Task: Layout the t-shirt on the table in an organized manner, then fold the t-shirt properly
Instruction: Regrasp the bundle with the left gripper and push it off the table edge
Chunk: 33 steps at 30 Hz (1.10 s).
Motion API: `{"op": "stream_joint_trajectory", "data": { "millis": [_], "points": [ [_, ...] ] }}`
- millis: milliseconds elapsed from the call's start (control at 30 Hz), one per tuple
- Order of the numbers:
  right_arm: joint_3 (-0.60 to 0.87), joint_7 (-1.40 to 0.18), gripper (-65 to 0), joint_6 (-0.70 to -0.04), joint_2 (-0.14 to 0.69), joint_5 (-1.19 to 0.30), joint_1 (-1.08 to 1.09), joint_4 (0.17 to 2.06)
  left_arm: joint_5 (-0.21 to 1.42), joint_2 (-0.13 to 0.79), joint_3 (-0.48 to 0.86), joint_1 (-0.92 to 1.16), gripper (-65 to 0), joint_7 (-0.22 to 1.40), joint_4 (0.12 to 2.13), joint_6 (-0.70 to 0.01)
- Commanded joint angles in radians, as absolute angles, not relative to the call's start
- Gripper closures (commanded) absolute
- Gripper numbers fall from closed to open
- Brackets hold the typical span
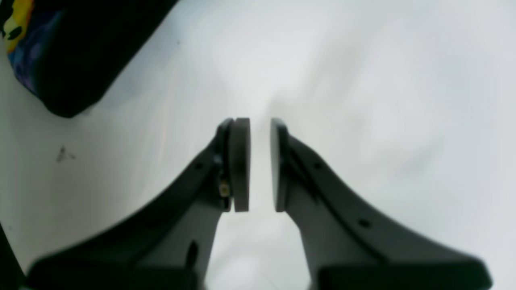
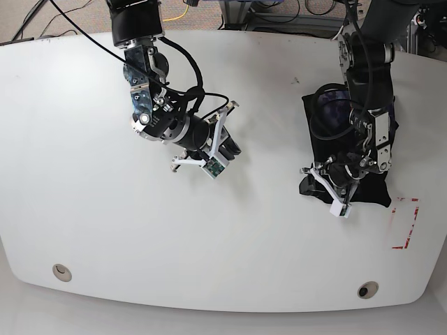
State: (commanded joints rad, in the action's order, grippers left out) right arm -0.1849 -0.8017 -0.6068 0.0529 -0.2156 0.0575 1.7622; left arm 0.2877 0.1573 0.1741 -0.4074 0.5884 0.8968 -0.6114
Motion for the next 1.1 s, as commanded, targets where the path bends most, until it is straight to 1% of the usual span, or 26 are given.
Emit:
{"op": "stream_joint_trajectory", "data": {
  "millis": [133, 333, 500, 733, 800, 900, 1033, 1100],
  "points": [
    [-0.185, -0.803, -8.7, -0.607, 0.051, -0.216, 0.058, 1.762, 0.288, 0.157, 0.188, -0.404, -12.6, 0.687, 1.043, -0.639],
    [-0.186, -0.811, -8.7, -0.607, 0.051, -0.216, 0.058, 1.762, 0.288, 0.150, 0.275, -0.398, -12.6, 0.862, 1.276, -0.639],
    [-0.186, -0.826, -8.7, -0.607, 0.050, -0.216, 0.058, 1.762, 0.318, 0.148, 0.283, -0.318, -12.6, 0.970, 1.454, -0.639],
    [-0.186, -0.828, -8.7, -0.607, 0.048, -0.216, 0.058, 1.762, 0.409, 0.147, 0.283, -0.114, -12.6, 0.997, 1.650, -0.631],
    [-0.186, -0.828, -8.7, -0.607, 0.048, -0.216, 0.058, 1.762, 0.417, 0.120, 0.283, -0.062, -12.6, 0.992, 1.696, -0.627],
    [-0.186, -0.828, -8.7, -0.607, 0.048, -0.216, 0.059, 1.761, 0.398, 0.071, 0.283, 0.033, -12.6, 0.974, 1.768, -0.584],
    [-0.186, -0.828, -8.7, -0.608, 0.048, -0.216, 0.061, 1.761, 0.358, 0.056, 0.283, 0.073, -12.6, 0.917, 1.744, -0.573],
    [-0.186, -0.828, -8.7, -0.608, 0.048, -0.216, 0.062, 1.761, 0.351, 0.059, 0.285, 0.071, -12.6, 0.898, 1.685, -0.573]
  ]
}}
